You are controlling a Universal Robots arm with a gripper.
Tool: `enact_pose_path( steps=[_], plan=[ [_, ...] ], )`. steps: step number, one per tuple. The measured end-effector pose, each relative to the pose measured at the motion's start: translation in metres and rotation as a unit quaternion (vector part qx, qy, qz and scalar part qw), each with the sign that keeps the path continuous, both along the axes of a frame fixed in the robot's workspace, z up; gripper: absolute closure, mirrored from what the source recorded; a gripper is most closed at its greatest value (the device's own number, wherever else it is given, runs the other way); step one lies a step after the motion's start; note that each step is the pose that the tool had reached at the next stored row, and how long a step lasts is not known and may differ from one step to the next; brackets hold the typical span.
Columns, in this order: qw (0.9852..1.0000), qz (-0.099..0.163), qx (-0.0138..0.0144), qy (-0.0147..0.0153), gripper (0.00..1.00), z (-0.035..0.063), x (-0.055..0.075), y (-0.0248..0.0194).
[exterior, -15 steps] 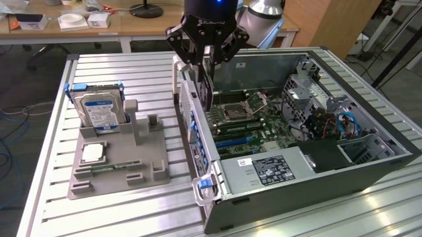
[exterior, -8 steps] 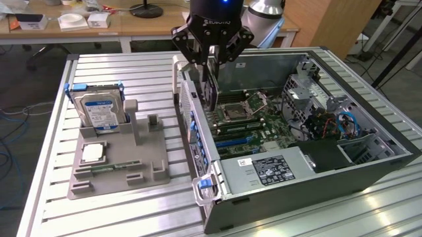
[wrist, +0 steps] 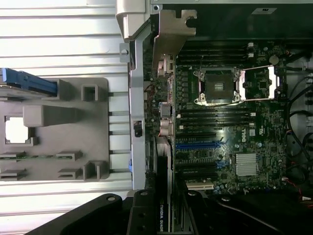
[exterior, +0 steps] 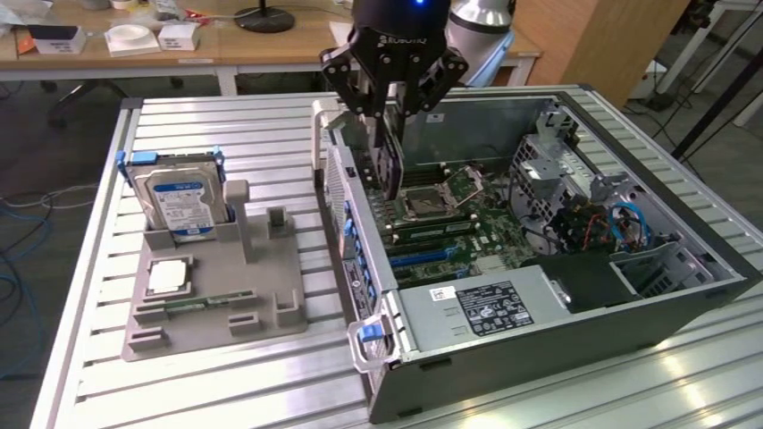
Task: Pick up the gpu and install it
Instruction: 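Pick up the gpu and move the gpu toward the slot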
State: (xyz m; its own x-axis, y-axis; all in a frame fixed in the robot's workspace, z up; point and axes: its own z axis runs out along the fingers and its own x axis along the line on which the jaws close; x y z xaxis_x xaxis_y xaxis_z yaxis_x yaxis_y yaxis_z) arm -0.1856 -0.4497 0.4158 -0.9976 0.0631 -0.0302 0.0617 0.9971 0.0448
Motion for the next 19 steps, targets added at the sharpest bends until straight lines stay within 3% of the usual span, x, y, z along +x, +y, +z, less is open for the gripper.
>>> enact_pose_path(
  steps=[19],
  plan=[
    [1.0000, 0.000, 0.0000, 0.0000, 0.74, 0.0000, 0.022, 0.0000]
  ],
)
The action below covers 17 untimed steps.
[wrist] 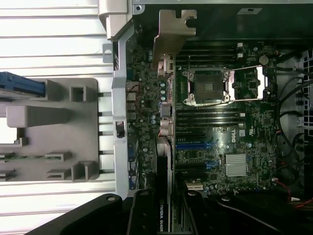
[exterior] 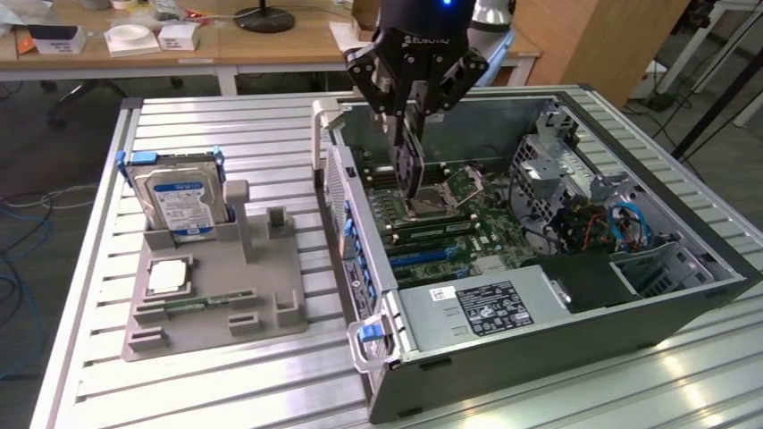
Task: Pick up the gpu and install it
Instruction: 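Pick up the gpu and move the gpu toward the slot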
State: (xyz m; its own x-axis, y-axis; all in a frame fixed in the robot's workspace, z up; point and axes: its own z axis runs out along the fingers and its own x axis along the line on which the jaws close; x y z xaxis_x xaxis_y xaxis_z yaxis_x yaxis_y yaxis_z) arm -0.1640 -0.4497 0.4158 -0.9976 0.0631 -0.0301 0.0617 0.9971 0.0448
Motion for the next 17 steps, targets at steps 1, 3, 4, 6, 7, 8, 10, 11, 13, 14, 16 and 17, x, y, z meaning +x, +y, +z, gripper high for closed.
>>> enact_pose_path(
  steps=[1, 3, 4, 6, 7, 8, 10, 11, 13, 14, 16, 17],
  plan=[
    [1.0000, 0.000, 0.0000, 0.0000, 0.74, 0.0000, 0.002, 0.0000],
    [1.0000, 0.000, 0.0000, 0.0000, 0.74, 0.0000, 0.005, 0.0000],
    [1.0000, 0.000, 0.0000, 0.0000, 0.74, 0.0000, 0.007, 0.0000],
    [1.0000, 0.000, 0.0000, 0.0000, 0.74, 0.0000, 0.010, 0.0000],
    [1.0000, 0.000, 0.0000, 0.0000, 0.74, 0.0000, 0.012, 0.0000],
    [1.0000, 0.000, 0.0000, 0.0000, 0.74, 0.0000, 0.014, 0.0000],
    [1.0000, 0.000, 0.0000, 0.0000, 0.74, 0.0000, 0.017, 0.0000],
    [1.0000, 0.000, 0.0000, 0.0000, 0.74, 0.0000, 0.019, 0.0000],
    [1.0000, 0.000, 0.0000, 0.0000, 0.74, 0.0000, 0.021, 0.0000],
    [1.0000, 0.000, 0.0000, 0.0000, 0.74, 0.0000, 0.023, 0.0000],
    [1.0000, 0.000, 0.0000, 0.0000, 0.74, 0.0000, 0.026, 0.0000],
    [1.0000, 0.000, 0.0000, 0.0000, 0.74, 0.0000, 0.028, 0.0000]
  ],
)
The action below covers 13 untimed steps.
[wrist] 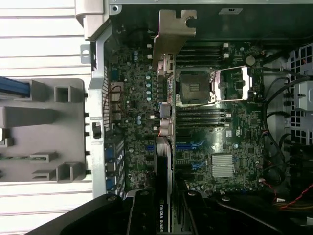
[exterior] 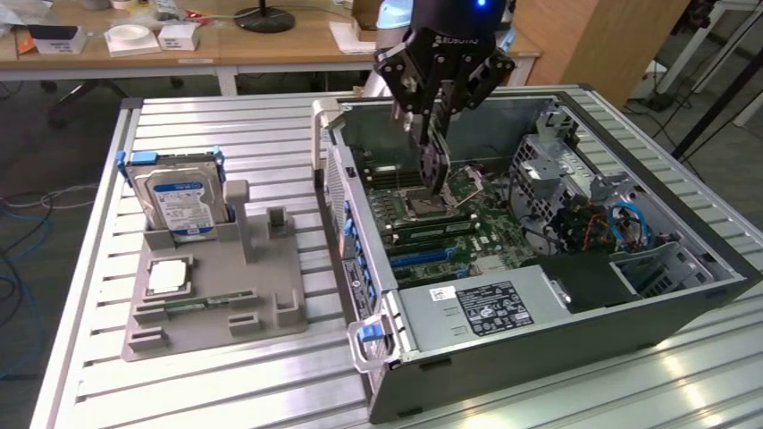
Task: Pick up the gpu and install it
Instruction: 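Pick up the gpu and move the gpu toward the slot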
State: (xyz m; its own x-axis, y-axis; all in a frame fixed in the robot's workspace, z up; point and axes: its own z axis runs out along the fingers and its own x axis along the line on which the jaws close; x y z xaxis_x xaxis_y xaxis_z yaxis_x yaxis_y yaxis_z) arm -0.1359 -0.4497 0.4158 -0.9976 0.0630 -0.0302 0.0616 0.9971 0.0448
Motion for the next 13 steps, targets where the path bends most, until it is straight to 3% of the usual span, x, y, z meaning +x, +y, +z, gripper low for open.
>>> enact_pose_path(
  steps=[13],
  plan=[
    [1.0000, 0.000, 0.0000, 0.0000, 0.74, 0.0000, 0.024, 0.0000]
  ],
)
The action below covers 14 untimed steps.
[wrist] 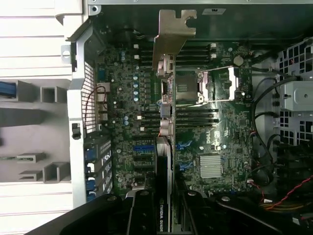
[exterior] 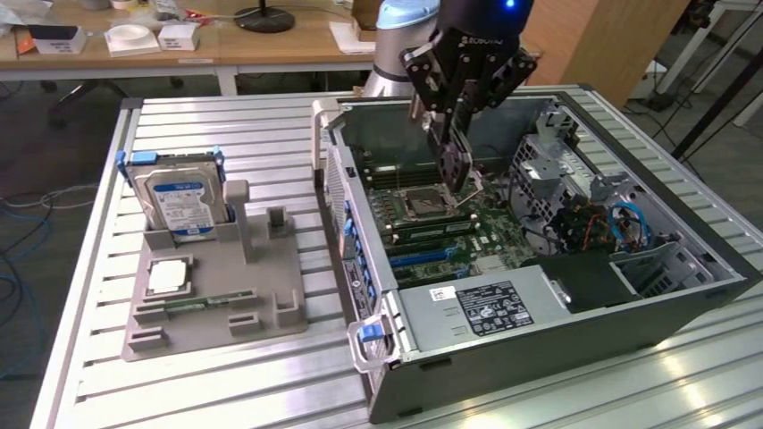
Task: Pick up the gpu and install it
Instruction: 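Pick up the gpu and move the gpu toward the slot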
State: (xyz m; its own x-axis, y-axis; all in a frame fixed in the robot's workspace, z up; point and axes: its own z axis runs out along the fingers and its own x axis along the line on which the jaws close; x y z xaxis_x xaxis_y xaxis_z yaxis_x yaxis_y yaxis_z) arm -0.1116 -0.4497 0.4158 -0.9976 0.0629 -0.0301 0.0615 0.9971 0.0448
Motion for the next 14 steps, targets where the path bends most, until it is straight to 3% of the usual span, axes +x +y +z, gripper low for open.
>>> enact_pose_path(
  steps=[14],
  plan=[
    [1.0000, 0.000, 0.0000, 0.0000, 0.74, 0.0000, 0.024, 0.0000]
  ],
)
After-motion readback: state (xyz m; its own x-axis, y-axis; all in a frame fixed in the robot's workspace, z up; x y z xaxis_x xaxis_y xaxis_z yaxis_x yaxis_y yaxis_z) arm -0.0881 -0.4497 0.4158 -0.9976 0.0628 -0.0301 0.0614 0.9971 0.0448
